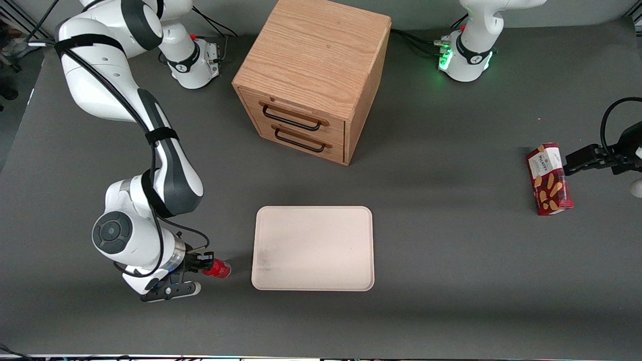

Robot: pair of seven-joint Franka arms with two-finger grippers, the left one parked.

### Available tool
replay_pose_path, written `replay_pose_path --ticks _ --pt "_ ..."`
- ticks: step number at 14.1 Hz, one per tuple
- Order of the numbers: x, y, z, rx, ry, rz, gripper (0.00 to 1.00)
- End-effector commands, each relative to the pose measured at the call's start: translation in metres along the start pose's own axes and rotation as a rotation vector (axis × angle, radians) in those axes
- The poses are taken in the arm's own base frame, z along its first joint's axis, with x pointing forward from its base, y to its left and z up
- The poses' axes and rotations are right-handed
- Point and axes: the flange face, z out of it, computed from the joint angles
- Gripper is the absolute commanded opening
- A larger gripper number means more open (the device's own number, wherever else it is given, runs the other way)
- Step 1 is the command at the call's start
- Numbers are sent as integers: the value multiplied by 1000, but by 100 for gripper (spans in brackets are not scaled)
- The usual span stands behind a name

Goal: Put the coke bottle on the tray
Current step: 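Lower the right gripper around the bottle and close on it, then lift the bottle and carry it with the right gripper onto the tray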

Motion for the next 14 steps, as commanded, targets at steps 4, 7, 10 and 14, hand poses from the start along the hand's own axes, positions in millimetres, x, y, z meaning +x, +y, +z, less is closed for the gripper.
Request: replay_pose_path --ticks 4,7,10,14 --pt "-10 0 -54 -65 -37 -5 0" --pt "-18 0 -101 -66 -34 -4 0" --pt "-28 1 -151 -66 -15 -7 0" --pt "-58 -2 -231 -60 -16 -12 0"
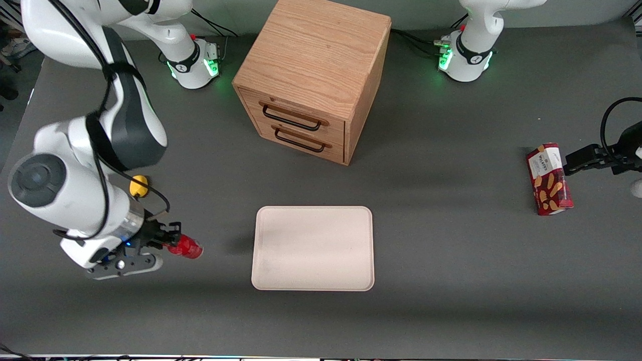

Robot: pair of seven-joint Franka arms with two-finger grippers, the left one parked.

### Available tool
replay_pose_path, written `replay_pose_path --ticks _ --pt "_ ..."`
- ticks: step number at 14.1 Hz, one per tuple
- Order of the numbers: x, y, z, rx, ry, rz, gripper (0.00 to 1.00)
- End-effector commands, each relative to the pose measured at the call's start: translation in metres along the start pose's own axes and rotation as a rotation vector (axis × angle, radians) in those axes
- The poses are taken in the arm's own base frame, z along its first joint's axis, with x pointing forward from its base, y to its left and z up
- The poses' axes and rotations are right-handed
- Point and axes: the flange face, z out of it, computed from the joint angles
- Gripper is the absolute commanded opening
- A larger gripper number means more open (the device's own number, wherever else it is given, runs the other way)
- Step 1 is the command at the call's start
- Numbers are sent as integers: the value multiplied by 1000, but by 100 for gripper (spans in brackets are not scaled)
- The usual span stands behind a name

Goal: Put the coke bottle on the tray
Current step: 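Lift the bottle and carry it with the right gripper onto the tray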

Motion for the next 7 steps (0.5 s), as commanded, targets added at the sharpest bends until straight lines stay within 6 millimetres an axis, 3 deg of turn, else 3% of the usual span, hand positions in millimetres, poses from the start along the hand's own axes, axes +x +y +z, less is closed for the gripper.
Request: replay_pose_path --ticks 1,4,7 --pt "-29 -1 -62 6 3 -3 0" --pt "-47 1 -101 6 18 -38 0" --pt "-51 -7 -110 44 20 -33 0"
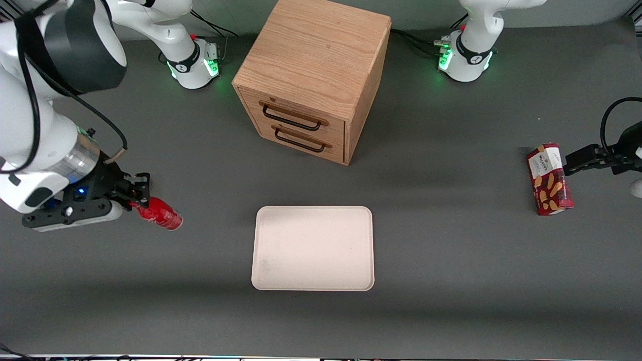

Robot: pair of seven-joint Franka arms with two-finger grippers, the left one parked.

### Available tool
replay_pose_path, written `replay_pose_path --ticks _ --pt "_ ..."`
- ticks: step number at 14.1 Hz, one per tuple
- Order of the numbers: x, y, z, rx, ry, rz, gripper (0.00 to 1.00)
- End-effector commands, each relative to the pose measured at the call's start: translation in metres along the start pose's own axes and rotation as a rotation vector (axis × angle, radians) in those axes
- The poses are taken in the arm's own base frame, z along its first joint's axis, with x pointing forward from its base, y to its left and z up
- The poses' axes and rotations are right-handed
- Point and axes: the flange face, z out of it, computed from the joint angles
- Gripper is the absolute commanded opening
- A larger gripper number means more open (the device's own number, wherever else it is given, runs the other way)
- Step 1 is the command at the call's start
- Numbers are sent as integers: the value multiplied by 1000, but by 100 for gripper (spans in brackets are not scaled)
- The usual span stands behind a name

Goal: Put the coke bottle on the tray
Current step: 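Lift the bottle and carry it with the right gripper onto the tray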

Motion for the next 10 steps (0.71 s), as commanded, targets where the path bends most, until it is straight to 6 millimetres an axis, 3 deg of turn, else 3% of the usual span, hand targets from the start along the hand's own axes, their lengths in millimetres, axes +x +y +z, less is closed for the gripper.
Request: replay_pose_path --ticks 1,4,6,8,10 --pt "-5 -20 -12 55 10 -11 0" --pt "-6 -80 -11 77 22 77 0" --pt "-3 -110 -7 89 24 134 0" --pt "-1 -133 0 102 37 162 0" --pt "5 -139 15 104 36 165 0"
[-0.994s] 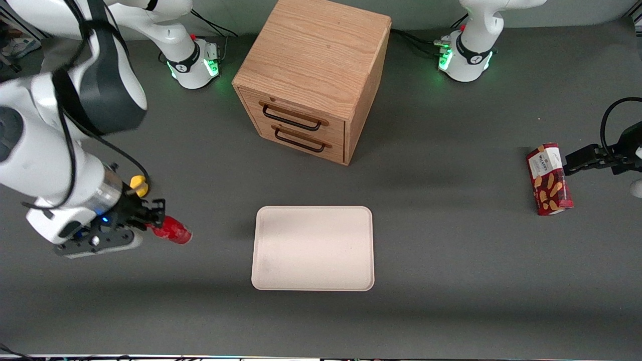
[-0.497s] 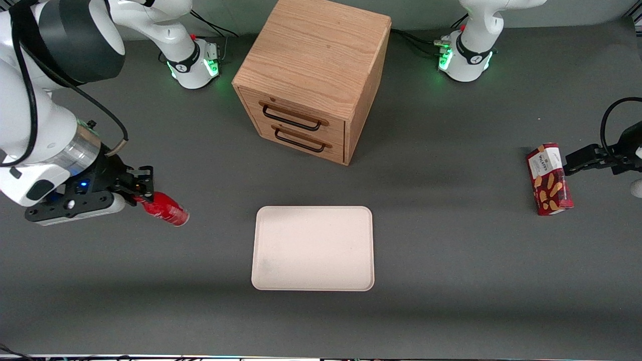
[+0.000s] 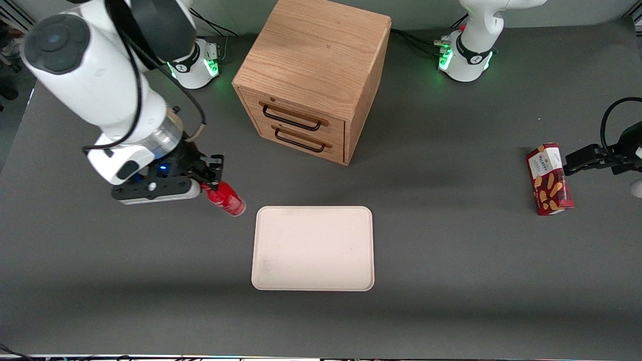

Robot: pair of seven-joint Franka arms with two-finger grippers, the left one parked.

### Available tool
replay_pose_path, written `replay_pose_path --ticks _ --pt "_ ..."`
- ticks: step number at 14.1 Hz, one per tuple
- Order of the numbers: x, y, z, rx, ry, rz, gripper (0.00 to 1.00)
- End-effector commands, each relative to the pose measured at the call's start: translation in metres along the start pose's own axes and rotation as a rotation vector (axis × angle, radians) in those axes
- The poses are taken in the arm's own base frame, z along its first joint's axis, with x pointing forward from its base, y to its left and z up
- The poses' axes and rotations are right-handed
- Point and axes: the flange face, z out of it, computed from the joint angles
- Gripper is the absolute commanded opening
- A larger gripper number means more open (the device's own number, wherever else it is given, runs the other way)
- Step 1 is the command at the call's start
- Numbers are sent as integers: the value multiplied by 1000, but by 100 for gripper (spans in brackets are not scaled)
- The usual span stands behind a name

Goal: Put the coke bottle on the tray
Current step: 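Lift the bottle and carry it with the right gripper onto the tray, then lower the bottle onto the tray edge and open the right gripper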

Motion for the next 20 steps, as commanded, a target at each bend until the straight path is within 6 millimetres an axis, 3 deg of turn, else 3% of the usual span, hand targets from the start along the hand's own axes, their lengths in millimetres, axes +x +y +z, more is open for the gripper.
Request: replay_pose_path --ticks 1,3,9,12,20 --pt "16 -3 15 22 13 34 0" --pt "25 -4 46 16 -6 33 0" --pt "53 -7 170 7 -18 45 0" --pt "66 6 215 -16 -1 53 0" --pt "68 6 251 -18 -4 56 0"
